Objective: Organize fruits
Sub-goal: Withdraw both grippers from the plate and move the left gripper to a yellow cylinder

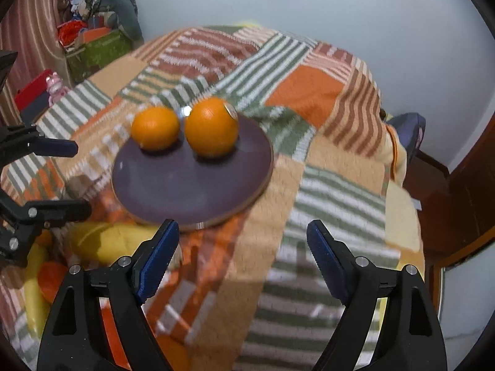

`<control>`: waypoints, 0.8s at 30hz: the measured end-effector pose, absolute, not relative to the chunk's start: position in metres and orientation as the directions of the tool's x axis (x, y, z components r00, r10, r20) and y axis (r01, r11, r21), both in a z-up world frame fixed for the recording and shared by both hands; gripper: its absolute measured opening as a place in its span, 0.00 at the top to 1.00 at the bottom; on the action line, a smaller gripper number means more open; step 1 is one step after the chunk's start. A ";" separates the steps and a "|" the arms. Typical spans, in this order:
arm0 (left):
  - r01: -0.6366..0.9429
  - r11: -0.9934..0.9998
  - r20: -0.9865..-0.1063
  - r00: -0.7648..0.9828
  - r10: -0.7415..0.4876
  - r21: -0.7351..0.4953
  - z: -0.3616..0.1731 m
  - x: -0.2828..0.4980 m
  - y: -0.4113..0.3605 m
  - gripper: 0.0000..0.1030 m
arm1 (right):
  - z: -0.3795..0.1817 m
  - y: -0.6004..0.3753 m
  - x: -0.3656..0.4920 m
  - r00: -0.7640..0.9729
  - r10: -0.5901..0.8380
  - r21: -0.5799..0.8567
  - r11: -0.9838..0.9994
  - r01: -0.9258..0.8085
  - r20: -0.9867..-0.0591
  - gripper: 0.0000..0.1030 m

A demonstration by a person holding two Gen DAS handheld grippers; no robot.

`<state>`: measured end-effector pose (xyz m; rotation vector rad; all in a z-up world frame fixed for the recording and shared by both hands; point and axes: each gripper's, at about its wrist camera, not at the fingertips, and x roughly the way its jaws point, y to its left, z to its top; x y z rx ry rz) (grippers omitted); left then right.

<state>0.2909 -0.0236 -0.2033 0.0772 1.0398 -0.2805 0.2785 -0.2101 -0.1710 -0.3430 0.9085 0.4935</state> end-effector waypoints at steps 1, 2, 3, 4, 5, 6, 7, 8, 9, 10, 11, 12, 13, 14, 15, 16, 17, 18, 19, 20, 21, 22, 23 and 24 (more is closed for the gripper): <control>0.273 0.960 -0.862 0.467 -0.195 -0.069 -0.206 0.290 -0.026 0.17 | -0.176 -0.210 0.279 0.508 0.252 -0.080 0.836 -0.543 -0.824 0.20; 0.283 0.957 -0.868 0.456 -0.198 -0.070 -0.211 0.290 -0.030 0.17 | -0.178 -0.211 0.277 0.504 0.247 -0.082 0.836 -0.543 -0.827 0.20; 0.287 0.955 -0.872 0.446 -0.201 -0.073 -0.215 0.290 -0.032 0.17 | -0.182 -0.211 0.276 0.498 0.242 -0.082 0.835 -0.544 -0.833 0.20; 0.289 0.954 -0.875 0.438 -0.204 -0.077 -0.217 0.291 -0.033 0.19 | -0.186 -0.209 0.278 0.485 0.241 -0.078 0.833 -0.548 -0.840 0.20; 0.295 0.951 -0.878 0.429 -0.214 -0.088 -0.220 0.292 -0.034 0.19 | -0.190 -0.208 0.278 0.477 0.241 -0.075 0.831 -0.552 -0.845 0.20; 0.298 0.948 -0.878 0.420 -0.231 -0.107 -0.222 0.292 -0.035 0.21 | -0.192 -0.206 0.278 0.469 0.243 -0.069 0.830 -0.554 -0.849 0.20; 0.300 0.946 -0.878 0.411 -0.243 -0.122 -0.223 0.293 -0.035 0.24 | -0.194 -0.205 0.279 0.465 0.246 -0.062 0.831 -0.552 -0.851 0.20; 0.301 0.944 -0.878 0.406 -0.253 -0.132 -0.224 0.293 -0.035 0.25 | -0.194 -0.205 0.278 0.468 0.245 -0.062 0.834 -0.549 -0.849 0.20; 0.305 0.942 -0.878 0.400 -0.263 -0.143 -0.224 0.294 -0.035 0.26 | -0.192 -0.204 0.278 0.474 0.250 -0.061 0.834 -0.548 -0.844 0.20; 0.307 0.940 -0.878 0.395 -0.269 -0.150 -0.226 0.295 -0.036 0.27 | -0.190 -0.204 0.278 0.474 0.258 -0.056 0.832 -0.552 -0.842 0.21; 0.310 0.939 -0.881 0.389 -0.271 -0.151 -0.227 0.296 -0.037 0.27 | -0.189 -0.204 0.278 0.467 0.273 -0.043 0.827 -0.560 -0.841 0.21; 0.316 0.936 -0.884 0.381 -0.272 -0.152 -0.229 0.296 -0.039 0.28 | -0.188 -0.203 0.277 0.453 0.297 -0.019 0.819 -0.573 -0.841 0.21; 0.323 0.933 -0.887 0.371 -0.276 -0.155 -0.232 0.297 -0.041 0.29 | -0.187 -0.201 0.276 0.438 0.317 0.003 0.812 -0.583 -0.841 0.21; 0.326 0.933 -0.889 0.369 -0.271 -0.149 -0.234 0.298 -0.043 0.29 | -0.188 -0.198 0.275 0.430 0.325 0.012 0.808 -0.589 -0.842 0.21; 0.331 0.934 -0.891 0.373 -0.260 -0.134 -0.235 0.299 -0.045 0.29 | -0.188 -0.194 0.273 0.431 0.324 0.005 0.804 -0.595 -0.842 0.22; 0.335 0.934 -0.891 0.376 -0.254 -0.125 -0.235 0.299 -0.046 0.30 | -0.188 -0.190 0.272 0.444 0.320 -0.010 0.802 -0.598 -0.837 0.24; 0.338 0.933 -0.890 0.379 -0.254 -0.123 -0.235 0.299 -0.046 0.30 | -0.188 -0.188 0.271 0.450 0.319 -0.018 0.800 -0.599 -0.834 0.24; 0.344 0.931 -0.888 0.381 -0.257 -0.122 -0.235 0.299 -0.047 0.32 | -0.187 -0.187 0.271 0.455 0.316 -0.022 0.801 -0.598 -0.833 0.24; 0.352 0.929 -0.887 0.382 -0.258 -0.119 -0.235 0.299 -0.047 0.33 | -0.187 -0.187 0.272 0.451 0.320 -0.013 0.805 -0.594 -0.833 0.24; 0.360 0.926 -0.886 0.386 -0.257 -0.112 -0.234 0.298 -0.047 0.34 | -0.187 -0.188 0.275 0.445 0.324 -0.003 0.805 -0.593 -0.835 0.24; 0.371 0.923 -0.886 0.390 -0.251 -0.098 -0.234 0.296 -0.048 0.36 | -0.186 -0.190 0.275 0.437 0.334 0.013 0.806 -0.592 -0.835 0.24; 0.385 0.920 -0.885 0.398 -0.242 -0.079 -0.233 0.294 -0.050 0.39 | -0.183 -0.193 0.276 0.422 0.361 0.050 0.805 -0.591 -0.831 0.24; 0.394 0.917 -0.883 0.406 -0.234 -0.061 -0.232 0.291 -0.051 0.40 | -0.180 -0.195 0.276 0.418 0.376 0.071 0.807 -0.586 -0.827 0.24; 0.400 0.915 -0.882 0.413 -0.226 -0.046 -0.231 0.289 -0.053 0.43 | -0.177 -0.197 0.276 0.421 0.380 0.080 0.812 -0.578 -0.824 0.24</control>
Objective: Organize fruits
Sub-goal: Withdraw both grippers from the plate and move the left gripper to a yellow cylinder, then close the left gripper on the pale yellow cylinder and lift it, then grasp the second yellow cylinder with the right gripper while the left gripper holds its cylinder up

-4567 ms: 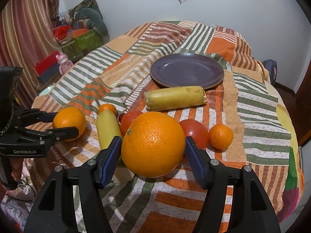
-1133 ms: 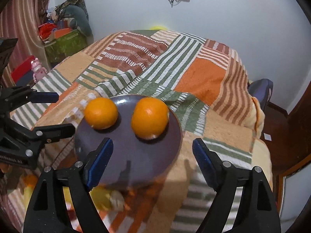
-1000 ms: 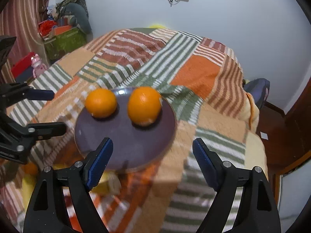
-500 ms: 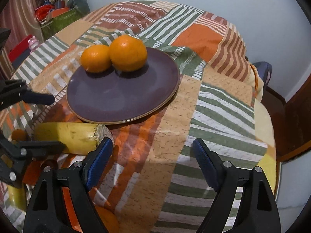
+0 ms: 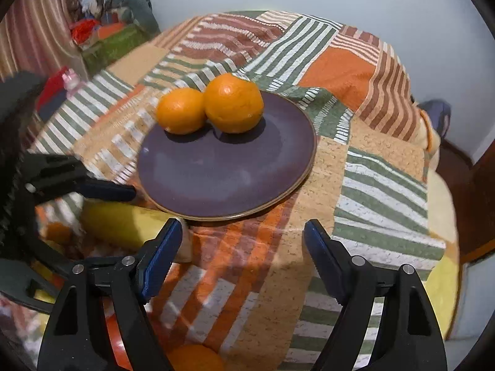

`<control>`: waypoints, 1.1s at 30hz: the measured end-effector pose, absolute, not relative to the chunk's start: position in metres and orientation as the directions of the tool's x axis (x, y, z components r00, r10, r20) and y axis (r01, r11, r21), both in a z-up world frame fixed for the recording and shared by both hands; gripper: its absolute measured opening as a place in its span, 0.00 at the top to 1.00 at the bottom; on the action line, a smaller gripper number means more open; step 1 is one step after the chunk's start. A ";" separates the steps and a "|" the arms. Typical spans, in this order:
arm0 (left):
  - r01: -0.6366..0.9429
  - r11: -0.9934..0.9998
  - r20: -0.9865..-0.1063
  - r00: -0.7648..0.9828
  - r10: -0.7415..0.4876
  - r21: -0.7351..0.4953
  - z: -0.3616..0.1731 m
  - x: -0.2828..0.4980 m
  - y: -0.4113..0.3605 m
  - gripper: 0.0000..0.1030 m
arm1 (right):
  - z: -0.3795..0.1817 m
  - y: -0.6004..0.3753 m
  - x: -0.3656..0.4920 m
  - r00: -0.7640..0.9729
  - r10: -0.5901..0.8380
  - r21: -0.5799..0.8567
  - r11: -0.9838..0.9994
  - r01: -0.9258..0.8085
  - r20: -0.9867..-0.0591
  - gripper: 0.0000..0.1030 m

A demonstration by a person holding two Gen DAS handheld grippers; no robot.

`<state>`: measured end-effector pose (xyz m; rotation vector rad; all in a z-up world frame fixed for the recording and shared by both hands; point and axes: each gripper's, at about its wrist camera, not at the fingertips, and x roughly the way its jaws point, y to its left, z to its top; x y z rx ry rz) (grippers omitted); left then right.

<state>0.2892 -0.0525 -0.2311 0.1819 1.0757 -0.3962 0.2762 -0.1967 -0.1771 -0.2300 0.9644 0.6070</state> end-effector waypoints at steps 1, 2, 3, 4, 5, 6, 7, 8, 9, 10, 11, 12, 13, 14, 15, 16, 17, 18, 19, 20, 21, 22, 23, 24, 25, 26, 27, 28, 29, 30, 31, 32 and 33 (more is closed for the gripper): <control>0.404 0.914 -0.880 0.420 -0.220 -0.035 -0.230 0.286 -0.052 0.45 | -0.172 -0.200 0.274 0.430 0.386 0.085 0.816 -0.572 -0.816 0.23; 0.402 0.915 -0.880 0.424 -0.214 -0.029 -0.229 0.284 -0.051 0.46 | -0.168 -0.200 0.273 0.438 0.389 0.085 0.818 -0.569 -0.811 0.23; 0.398 0.917 -0.880 0.425 -0.213 -0.030 -0.228 0.282 -0.048 0.47 | -0.165 -0.202 0.271 0.446 0.392 0.086 0.820 -0.566 -0.805 0.23; 0.392 0.919 -0.880 0.424 -0.214 -0.035 -0.226 0.281 -0.045 0.49 | -0.162 -0.202 0.269 0.452 0.394 0.085 0.821 -0.565 -0.801 0.23; 0.385 0.922 -0.879 0.424 -0.217 -0.043 -0.224 0.279 -0.041 0.49 | -0.159 -0.203 0.267 0.457 0.393 0.081 0.821 -0.565 -0.798 0.23; 0.377 0.925 -0.878 0.425 -0.220 -0.049 -0.222 0.278 -0.036 0.52 | -0.157 -0.203 0.266 0.461 0.393 0.079 0.822 -0.565 -0.795 0.23; 0.367 0.929 -0.877 0.428 -0.219 -0.052 -0.220 0.277 -0.032 0.55 | -0.155 -0.203 0.264 0.465 0.396 0.078 0.821 -0.566 -0.792 0.23; 0.353 0.934 -0.876 0.433 -0.213 -0.053 -0.216 0.276 -0.026 0.58 | -0.155 -0.203 0.263 0.466 0.397 0.078 0.820 -0.567 -0.791 0.23; 0.340 0.939 -0.875 0.440 -0.204 -0.048 -0.214 0.276 -0.021 0.62 | -0.154 -0.202 0.262 0.467 0.397 0.078 0.820 -0.567 -0.790 0.23; 0.320 0.947 -0.872 0.453 -0.188 -0.038 -0.211 0.277 -0.014 0.67 | -0.154 -0.201 0.261 0.467 0.398 0.077 0.819 -0.569 -0.789 0.23; 0.307 0.951 -0.870 0.459 -0.178 -0.032 -0.210 0.278 -0.009 0.69 | -0.155 -0.200 0.260 0.467 0.398 0.074 0.818 -0.570 -0.790 0.23; 0.292 0.956 -0.870 0.459 -0.178 -0.041 -0.209 0.280 0.000 0.78 | -0.155 -0.199 0.260 0.467 0.398 0.075 0.818 -0.571 -0.790 0.23; 0.283 0.958 -0.871 0.458 -0.176 -0.045 -0.208 0.282 0.004 0.89 | -0.156 -0.196 0.260 0.463 0.398 0.075 0.816 -0.573 -0.792 0.23; 0.276 0.960 -0.874 0.455 -0.169 -0.042 -0.207 0.283 0.009 0.90 | -0.157 -0.195 0.260 0.461 0.399 0.076 0.815 -0.574 -0.793 0.23; 0.276 0.960 -0.877 0.450 -0.167 -0.041 -0.206 0.284 0.012 0.90 | -0.158 -0.193 0.259 0.456 0.401 0.078 0.812 -0.579 -0.795 0.23; 0.285 0.957 -0.882 0.436 -0.180 -0.054 -0.206 0.285 0.013 0.90 | -0.158 -0.192 0.259 0.453 0.403 0.079 0.810 -0.581 -0.795 0.23; 0.292 0.954 -0.885 0.426 -0.189 -0.063 -0.207 0.287 0.012 0.90 | -0.159 -0.190 0.258 0.451 0.405 0.080 0.808 -0.584 -0.796 0.23; 0.297 0.953 -0.887 0.419 -0.193 -0.067 -0.208 0.288 0.011 0.86 | -0.159 -0.188 0.257 0.449 0.405 0.078 0.805 -0.588 -0.797 0.23; 0.301 0.951 -0.891 0.413 -0.191 -0.064 -0.209 0.289 0.008 0.76 | -0.159 -0.187 0.256 0.447 0.407 0.078 0.803 -0.591 -0.797 0.23; 0.310 0.949 -0.896 0.404 -0.184 -0.055 -0.212 0.290 0.005 0.71 | -0.159 -0.186 0.255 0.446 0.409 0.080 0.802 -0.592 -0.796 0.23; 0.312 0.949 -0.898 0.403 -0.175 -0.045 -0.215 0.292 0.001 0.65 | -0.159 -0.185 0.255 0.443 0.412 0.083 0.799 -0.595 -0.796 0.23; 0.313 0.949 -0.901 0.400 -0.167 -0.037 -0.218 0.292 -0.001 0.62 | -0.159 -0.185 0.254 0.440 0.416 0.086 0.797 -0.597 -0.796 0.23; 0.313 0.949 -0.906 0.393 -0.155 -0.026 -0.223 0.294 -0.004 0.61 | -0.159 -0.185 0.253 0.439 0.418 0.088 0.796 -0.599 -0.796 0.23; 0.305 0.952 -0.913 0.382 -0.140 -0.018 -0.230 0.297 -0.005 0.61 | -0.159 -0.185 0.252 0.438 0.419 0.088 0.795 -0.601 -0.795 0.23; 0.292 0.956 -0.921 0.367 -0.130 -0.018 -0.236 0.300 -0.005 0.61 | -0.159 -0.185 0.251 0.436 0.421 0.089 0.793 -0.603 -0.795 0.23; 0.282 0.959 -0.928 0.351 -0.126 -0.024 -0.243 0.302 -0.005 0.61 | -0.159 -0.185 0.250 0.434 0.423 0.091 0.791 -0.604 -0.795 0.23; 0.274 0.961 -0.929 0.348 -0.129 -0.031 -0.246 0.304 -0.003 0.60 | -0.158 -0.185 0.250 0.433 0.426 0.094 0.791 -0.605 -0.795 0.23; 0.266 0.963 -0.923 0.360 -0.134 -0.036 -0.246 0.304 -0.002 0.61 | -0.158 -0.185 0.249 0.432 0.428 0.096 0.790 -0.605 -0.794 0.23; 0.262 0.964 -0.922 0.363 -0.137 -0.040 -0.246 0.304 -0.001 0.61 | -0.158 -0.185 0.248 0.431 0.432 0.100 0.789 -0.606 -0.792 0.23; 0.256 0.966 -0.920 0.369 -0.133 -0.037 -0.245 0.304 0.000 0.62 | -0.157 -0.184 0.246 0.429 0.436 0.105 0.787 -0.607 -0.791 0.23; 0.251 0.968 -0.918 0.378 -0.124 -0.028 -0.243 0.302 0.000 0.63 | -0.157 -0.183 0.244 0.428 0.439 0.107 0.786 -0.609 -0.790 0.23; 0.249 0.969 -0.915 0.389 -0.110 -0.011 -0.241 0.300 0.001 0.64 | -0.156 -0.182 0.241 0.425 0.444 0.110 0.782 -0.613 -0.789 0.23; 0.244 0.970 -0.910 0.401 -0.101 0.000 -0.238 0.299 0.003 0.64 | -0.155 -0.180 0.238 0.422 0.449 0.112 0.778 -0.618 -0.788 0.23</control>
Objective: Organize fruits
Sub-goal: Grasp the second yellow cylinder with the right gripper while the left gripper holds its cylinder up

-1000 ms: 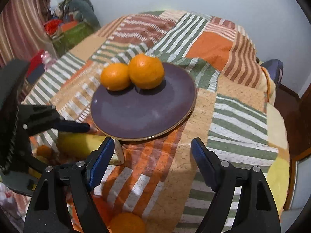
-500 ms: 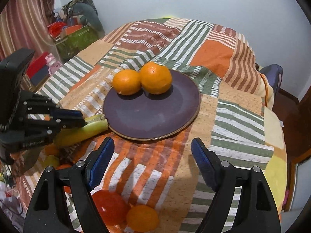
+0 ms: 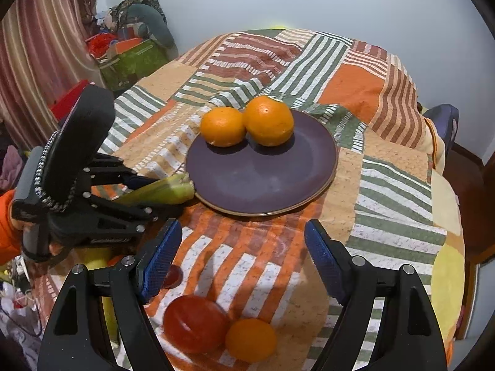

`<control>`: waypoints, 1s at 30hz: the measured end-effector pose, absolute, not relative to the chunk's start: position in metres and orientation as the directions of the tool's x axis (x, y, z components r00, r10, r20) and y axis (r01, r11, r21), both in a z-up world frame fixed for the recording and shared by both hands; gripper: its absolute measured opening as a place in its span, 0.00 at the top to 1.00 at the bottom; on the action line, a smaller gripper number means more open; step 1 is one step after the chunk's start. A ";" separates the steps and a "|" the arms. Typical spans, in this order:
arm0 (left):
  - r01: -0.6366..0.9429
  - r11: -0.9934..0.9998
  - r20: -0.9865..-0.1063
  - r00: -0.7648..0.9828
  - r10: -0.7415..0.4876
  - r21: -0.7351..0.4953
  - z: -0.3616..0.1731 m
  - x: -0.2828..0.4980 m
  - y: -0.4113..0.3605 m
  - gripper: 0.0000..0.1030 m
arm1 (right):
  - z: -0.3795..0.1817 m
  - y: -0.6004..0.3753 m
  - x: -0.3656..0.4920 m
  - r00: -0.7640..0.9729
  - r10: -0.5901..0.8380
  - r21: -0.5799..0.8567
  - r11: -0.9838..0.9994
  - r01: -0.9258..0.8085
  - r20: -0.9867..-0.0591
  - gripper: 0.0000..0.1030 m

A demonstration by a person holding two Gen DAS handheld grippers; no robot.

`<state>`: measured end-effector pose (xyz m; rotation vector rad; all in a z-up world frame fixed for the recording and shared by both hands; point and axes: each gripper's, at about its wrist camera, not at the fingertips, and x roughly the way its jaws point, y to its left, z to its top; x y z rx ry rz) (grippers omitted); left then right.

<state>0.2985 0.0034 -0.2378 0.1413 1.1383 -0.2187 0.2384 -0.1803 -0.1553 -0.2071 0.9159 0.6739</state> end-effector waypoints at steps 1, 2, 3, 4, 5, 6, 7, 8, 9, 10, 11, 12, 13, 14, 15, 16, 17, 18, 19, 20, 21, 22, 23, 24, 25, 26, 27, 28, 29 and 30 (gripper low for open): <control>0.237 0.971 -0.904 0.415 -0.098 0.004 -0.233 0.297 0.006 0.65 | -0.154 -0.179 0.235 0.423 0.452 0.111 0.775 -0.623 -0.786 0.23; 0.228 0.974 -0.897 0.430 -0.100 0.001 -0.227 0.294 0.009 0.65 | -0.153 -0.177 0.231 0.423 0.457 0.110 0.771 -0.628 -0.783 0.23; 0.219 0.976 -0.890 0.444 -0.100 0.000 -0.222 0.292 0.014 0.65 | -0.152 -0.176 0.227 0.423 0.461 0.110 0.767 -0.632 -0.780 0.23; 0.209 0.978 -0.882 0.462 -0.092 0.007 -0.215 0.288 0.018 0.65 | -0.150 -0.174 0.221 0.426 0.468 0.110 0.762 -0.639 -0.774 0.23; 0.201 0.980 -0.873 0.481 -0.083 0.018 -0.207 0.283 0.021 0.65 | -0.148 -0.173 0.216 0.430 0.472 0.108 0.760 -0.641 -0.770 0.23; 0.194 0.981 -0.863 0.500 -0.078 0.024 -0.200 0.278 0.025 0.65 | -0.146 -0.171 0.212 0.433 0.474 0.105 0.759 -0.643 -0.767 0.23; 0.189 0.982 -0.853 0.516 -0.076 0.026 -0.192 0.273 0.027 0.65 | -0.144 -0.169 0.206 0.436 0.477 0.102 0.755 -0.648 -0.763 0.23; 0.184 0.983 -0.845 0.529 -0.076 0.027 -0.186 0.268 0.029 0.65 | -0.143 -0.166 0.202 0.434 0.480 0.102 0.751 -0.652 -0.762 0.23; 0.179 0.984 -0.838 0.541 -0.074 0.028 -0.179 0.264 0.032 0.65 | -0.141 -0.164 0.197 0.430 0.485 0.104 0.746 -0.658 -0.761 0.23; 0.173 0.985 -0.829 0.554 -0.071 0.031 -0.173 0.258 0.035 0.65 | -0.140 -0.162 0.193 0.427 0.489 0.106 0.742 -0.662 -0.761 0.23; 0.167 0.985 -0.820 0.568 -0.069 0.032 -0.166 0.251 0.038 0.65 | -0.140 -0.159 0.189 0.425 0.491 0.106 0.740 -0.665 -0.761 0.23; 0.161 0.986 -0.812 0.579 -0.068 0.033 -0.161 0.246 0.041 0.65 | -0.139 -0.157 0.184 0.422 0.494 0.108 0.737 -0.668 -0.760 0.23; 0.156 0.987 -0.804 0.591 -0.068 0.030 -0.154 0.240 0.044 0.65 | -0.138 -0.155 0.179 0.416 0.498 0.113 0.733 -0.671 -0.761 0.24; 0.152 0.988 -0.795 0.602 -0.073 0.025 -0.148 0.233 0.046 0.65 | -0.138 -0.154 0.175 0.407 0.503 0.120 0.728 -0.675 -0.763 0.25; 0.148 0.989 -0.789 0.610 -0.075 0.021 -0.143 0.227 0.049 0.65 | -0.138 -0.153 0.171 0.401 0.506 0.125 0.725 -0.678 -0.764 0.26; 0.143 0.990 -0.782 0.619 -0.075 0.018 -0.138 0.221 0.051 0.65 | -0.138 -0.150 0.164 0.391 0.511 0.131 0.719 -0.683 -0.766 0.27; 0.140 0.990 -0.777 0.625 -0.077 0.015 -0.134 0.214 0.053 0.65 | -0.138 -0.149 0.159 0.385 0.512 0.132 0.716 -0.686 -0.768 0.29; 0.139 0.990 -0.773 0.629 -0.079 0.011 -0.131 0.210 0.054 0.65 | -0.140 -0.146 0.152 0.376 0.512 0.134 0.710 -0.691 -0.773 0.30; 0.136 0.991 -0.770 0.633 -0.081 0.007 -0.128 0.204 0.056 0.65 | -0.143 -0.144 0.147 0.363 0.513 0.139 0.704 -0.696 -0.778 0.34; 0.135 0.991 -0.767 0.636 -0.084 0.003 -0.126 0.198 0.057 0.65 | -0.144 -0.143 0.143 0.353 0.514 0.144 0.700 -0.700 -0.782 0.37; 0.135 0.991 -0.766 0.637 -0.088 -0.002 -0.125 0.193 0.059 0.65 | -0.148 -0.141 0.138 0.340 0.516 0.152 0.695 -0.702 -0.787 0.39; 0.134 0.991 -0.764 0.638 -0.091 -0.007 -0.124 0.188 0.060 0.65 | -0.151 -0.139 0.134 0.328 0.518 0.161 0.692 -0.704 -0.790 0.41; 0.133 0.991 -0.764 0.638 -0.094 -0.011 -0.124 0.182 0.062 0.65 | -0.153 -0.138 0.131 0.319 0.520 0.168 0.688 -0.706 -0.792 0.43; 0.132 0.991 -0.764 0.638 -0.096 -0.015 -0.124 0.178 0.062 0.65 | -0.157 -0.136 0.128 0.305 0.521 0.175 0.683 -0.709 -0.797 0.45; 0.132 0.991 -0.765 0.636 -0.101 -0.020 -0.125 0.172 0.063 0.65 | -0.161 -0.133 0.124 0.292 0.518 0.178 0.678 -0.713 -0.804 0.48; 0.133 0.991 -0.766 0.634 -0.105 -0.026 -0.126 0.168 0.064 0.65 | -0.166 -0.130 0.121 0.280 0.513 0.177 0.672 -0.719 -0.811 0.50; 0.134 0.991 -0.768 0.632 -0.108 -0.029 -0.128 0.165 0.064 0.65 | -0.170 -0.127 0.120 0.269 0.506 0.174 0.667 -0.725 -0.819 0.50; 0.133 0.991 -0.771 0.627 -0.112 -0.036 -0.130 0.160 0.065 0.65 | -0.173 -0.124 0.119 0.262 0.501 0.171 0.663 -0.729 -0.825 0.52; 0.132 0.990 -0.773 0.623 -0.116 -0.042 -0.132 0.156 0.065 0.65 | -0.179 -0.120 0.118 0.252 0.490 0.168 0.662 -0.731 -0.835 0.53; 0.132 0.990 -0.776 0.619 -0.120 -0.048 -0.134 0.153 0.065 0.65 | -0.184 -0.117 0.118 0.244 0.480 0.166 0.663 -0.730 -0.843 0.55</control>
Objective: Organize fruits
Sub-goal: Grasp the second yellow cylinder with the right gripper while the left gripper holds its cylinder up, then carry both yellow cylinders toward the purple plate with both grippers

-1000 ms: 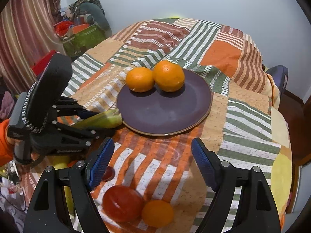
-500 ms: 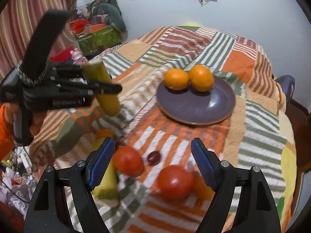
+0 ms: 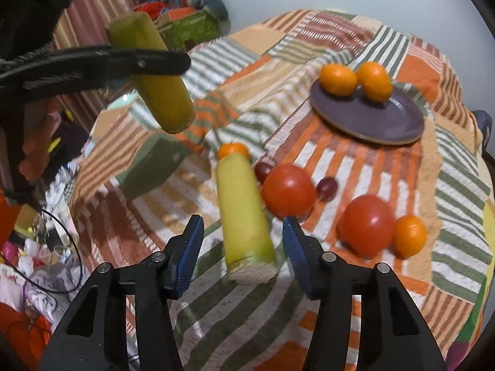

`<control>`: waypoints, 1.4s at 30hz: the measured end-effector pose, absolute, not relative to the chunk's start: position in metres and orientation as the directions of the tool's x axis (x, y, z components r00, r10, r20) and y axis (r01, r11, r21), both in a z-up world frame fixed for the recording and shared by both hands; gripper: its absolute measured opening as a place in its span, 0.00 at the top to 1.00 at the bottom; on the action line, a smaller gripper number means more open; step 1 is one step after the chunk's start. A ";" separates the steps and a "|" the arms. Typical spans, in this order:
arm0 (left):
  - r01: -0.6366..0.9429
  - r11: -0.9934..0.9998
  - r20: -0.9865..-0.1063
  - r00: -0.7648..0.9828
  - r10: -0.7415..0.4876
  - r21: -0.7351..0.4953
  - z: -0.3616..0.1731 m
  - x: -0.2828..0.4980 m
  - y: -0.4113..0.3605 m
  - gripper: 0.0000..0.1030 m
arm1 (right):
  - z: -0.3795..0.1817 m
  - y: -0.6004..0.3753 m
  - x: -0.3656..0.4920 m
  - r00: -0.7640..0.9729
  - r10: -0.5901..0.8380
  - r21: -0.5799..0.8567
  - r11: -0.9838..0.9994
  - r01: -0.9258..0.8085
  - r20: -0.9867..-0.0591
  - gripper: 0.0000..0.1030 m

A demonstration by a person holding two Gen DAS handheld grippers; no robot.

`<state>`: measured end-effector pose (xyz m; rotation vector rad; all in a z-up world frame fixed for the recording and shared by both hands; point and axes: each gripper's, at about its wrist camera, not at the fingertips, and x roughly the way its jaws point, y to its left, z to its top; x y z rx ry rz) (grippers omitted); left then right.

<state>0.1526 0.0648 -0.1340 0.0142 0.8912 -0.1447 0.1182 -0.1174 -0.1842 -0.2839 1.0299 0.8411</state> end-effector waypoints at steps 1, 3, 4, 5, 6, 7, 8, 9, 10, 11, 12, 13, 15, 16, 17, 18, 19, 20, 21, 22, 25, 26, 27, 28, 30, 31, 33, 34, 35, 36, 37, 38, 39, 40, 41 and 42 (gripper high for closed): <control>0.133 0.990 -0.780 0.613 -0.126 -0.056 -0.137 0.150 0.065 0.65 | -0.189 -0.115 0.120 0.249 0.467 0.156 0.670 -0.726 -0.848 0.58; 0.136 0.989 -0.788 0.602 -0.133 -0.064 -0.142 0.146 0.064 0.65 | -0.196 -0.112 0.122 0.253 0.451 0.147 0.682 -0.717 -0.856 0.63; 0.135 0.989 -0.790 0.598 -0.134 -0.065 -0.144 0.144 0.063 0.65 | -0.198 -0.114 0.124 0.244 0.464 0.169 0.683 -0.710 -0.852 0.63; 0.134 0.989 -0.792 0.595 -0.136 -0.069 -0.146 0.142 0.063 0.65 | -0.198 -0.116 0.125 0.238 0.473 0.182 0.683 -0.708 -0.849 0.64; 0.135 0.988 -0.794 0.592 -0.140 -0.074 -0.147 0.141 0.064 0.65 | -0.197 -0.119 0.124 0.228 0.479 0.195 0.681 -0.706 -0.848 0.64; 0.134 0.988 -0.795 0.589 -0.146 -0.082 -0.149 0.139 0.064 0.65 | -0.196 -0.122 0.123 0.216 0.481 0.202 0.676 -0.709 -0.850 0.64; 0.134 0.987 -0.796 0.586 -0.153 -0.090 -0.150 0.138 0.065 0.65 | -0.193 -0.125 0.120 0.212 0.477 0.198 0.671 -0.715 -0.853 0.65; 0.136 0.986 -0.796 0.584 -0.157 -0.096 -0.151 0.138 0.065 0.65 | -0.191 -0.128 0.117 0.211 0.472 0.190 0.666 -0.721 -0.856 0.65; 0.135 0.986 -0.796 0.584 -0.160 -0.099 -0.152 0.137 0.065 0.65 | -0.188 -0.133 0.113 0.205 0.460 0.172 0.652 -0.738 -0.864 0.65; 0.134 0.986 -0.796 0.583 -0.162 -0.103 -0.153 0.137 0.066 0.65 | -0.185 -0.135 0.109 0.201 0.454 0.161 0.641 -0.751 -0.868 0.66; 0.133 0.985 -0.797 0.581 -0.165 -0.107 -0.154 0.136 0.066 0.65 | -0.182 -0.137 0.107 0.195 0.450 0.158 0.634 -0.757 -0.871 0.66; 0.133 0.985 -0.797 0.579 -0.169 -0.112 -0.155 0.136 0.066 0.65 | -0.180 -0.140 0.105 0.177 0.447 0.165 0.626 -0.762 -0.877 0.66; 0.135 0.984 -0.799 0.575 -0.176 -0.119 -0.157 0.136 0.066 0.65 | -0.179 -0.140 0.108 0.171 0.450 0.177 0.632 -0.755 -0.877 0.66; 0.135 0.983 -0.801 0.572 -0.177 -0.120 -0.158 0.136 0.066 0.65 | -0.179 -0.138 0.111 0.170 0.454 0.182 0.632 -0.754 -0.875 0.66; 0.136 0.983 -0.803 0.569 -0.178 -0.122 -0.159 0.137 0.065 0.65 | -0.179 -0.135 0.114 0.171 0.456 0.182 0.631 -0.754 -0.873 0.66; 0.136 0.983 -0.805 0.566 -0.179 -0.123 -0.160 0.137 0.065 0.65 | -0.181 -0.131 0.118 0.176 0.454 0.178 0.635 -0.752 -0.873 0.66; 0.138 0.983 -0.806 0.563 -0.181 -0.125 -0.161 0.137 0.065 0.65 | -0.183 -0.126 0.124 0.174 0.455 0.183 0.637 -0.749 -0.873 0.66; 0.140 0.982 -0.808 0.560 -0.183 -0.125 -0.162 0.137 0.064 0.65 | -0.187 -0.121 0.129 0.164 0.458 0.195 0.637 -0.746 -0.874 0.66; 0.143 0.982 -0.809 0.558 -0.183 -0.123 -0.162 0.137 0.063 0.65 | -0.190 -0.117 0.134 0.154 0.459 0.205 0.640 -0.740 -0.875 0.66; 0.145 0.982 -0.810 0.558 -0.180 -0.119 -0.163 0.136 0.063 0.65 | -0.195 -0.111 0.138 0.143 0.452 0.209 0.641 -0.739 -0.880 0.65; 0.149 0.982 -0.812 0.556 -0.179 -0.114 -0.163 0.135 0.062 0.65 | -0.204 -0.097 0.136 0.150 0.422 0.172 0.632 -0.756 -0.894 0.63; 0.150 0.982 -0.812 0.556 -0.180 -0.115 -0.163 0.135 0.062 0.65 | -0.205 -0.096 0.134 0.161 0.418 0.158 0.630 -0.760 -0.894 0.63; 0.151 0.982 -0.811 0.556 -0.179 -0.114 -0.162 0.135 0.061 0.65 | -0.204 -0.096 0.132 0.175 0.417 0.144 0.630 -0.763 -0.892 0.64; 0.151 0.982 -0.811 0.557 -0.179 -0.113 -0.162 0.135 0.061 0.65 | -0.202 -0.097 0.131 0.188 0.421 0.139 0.633 -0.761 -0.887 0.65; 0.148 0.982 -0.808 0.561 -0.179 -0.115 -0.160 0.137 0.061 0.65 | -0.198 -0.102 0.128 0.204 0.429 0.139 0.643 -0.753 -0.880 0.66; 0.146 0.982 -0.806 0.563 -0.182 -0.120 -0.159 0.139 0.061 0.65 | -0.194 -0.105 0.126 0.217 0.436 0.138 0.649 -0.749 -0.873 0.66; 0.146 0.981 -0.802 0.567 -0.187 -0.126 -0.156 0.142 0.060 0.65 | -0.184 -0.113 0.126 0.238 0.458 0.146 0.657 -0.740 -0.856 0.66; 0.147 0.981 -0.799 0.570 -0.189 -0.128 -0.154 0.145 0.059 0.65 | -0.179 -0.117 0.128 0.248 0.471 0.151 0.660 -0.736 -0.846 0.66; 0.148 0.981 -0.796 0.574 -0.191 -0.128 -0.151 0.147 0.058 0.65 | -0.174 -0.120 0.130 0.261 0.480 0.154 0.665 -0.731 -0.837 0.66; 0.149 0.981 -0.794 0.578 -0.190 -0.126 -0.149 0.150 0.056 0.65 | -0.165 -0.125 0.132 0.282 0.495 0.155 0.670 -0.726 -0.822 0.66; 0.151 0.981 -0.790 0.583 -0.189 -0.123 -0.146 0.153 0.054 0.65 | -0.159 -0.129 0.134 0.301 0.504 0.156 0.679 -0.717 -0.809 0.67; 0.153 0.981 -0.786 0.589 -0.189 -0.122 -0.143 0.157 0.053 0.65 | -0.153 -0.133 0.138 0.313 0.516 0.165 0.685 -0.709 -0.798 0.67; 0.154 0.980 -0.782 0.593 -0.191 -0.122 -0.140 0.160 0.051 0.65 | -0.147 -0.138 0.143 0.324 0.529 0.178 0.692 -0.700 -0.784 0.67; 0.157 0.980 -0.777 0.599 -0.194 -0.124 -0.137 0.164 0.048 0.65 | -0.142 -0.142 0.146 0.336 0.539 0.186 0.698 -0.692 -0.773 0.67; 0.161 0.979 -0.772 0.604 -0.197 -0.125 -0.134 0.168 0.046 0.65 | -0.136 -0.145 0.150 0.351 0.544 0.186 0.704 -0.685 -0.762 0.67; 0.165 0.979 -0.769 0.608 -0.200 -0.123 -0.132 0.171 0.043 0.65 | -0.130 -0.149 0.154 0.371 0.546 0.185 0.713 -0.676 -0.751 0.67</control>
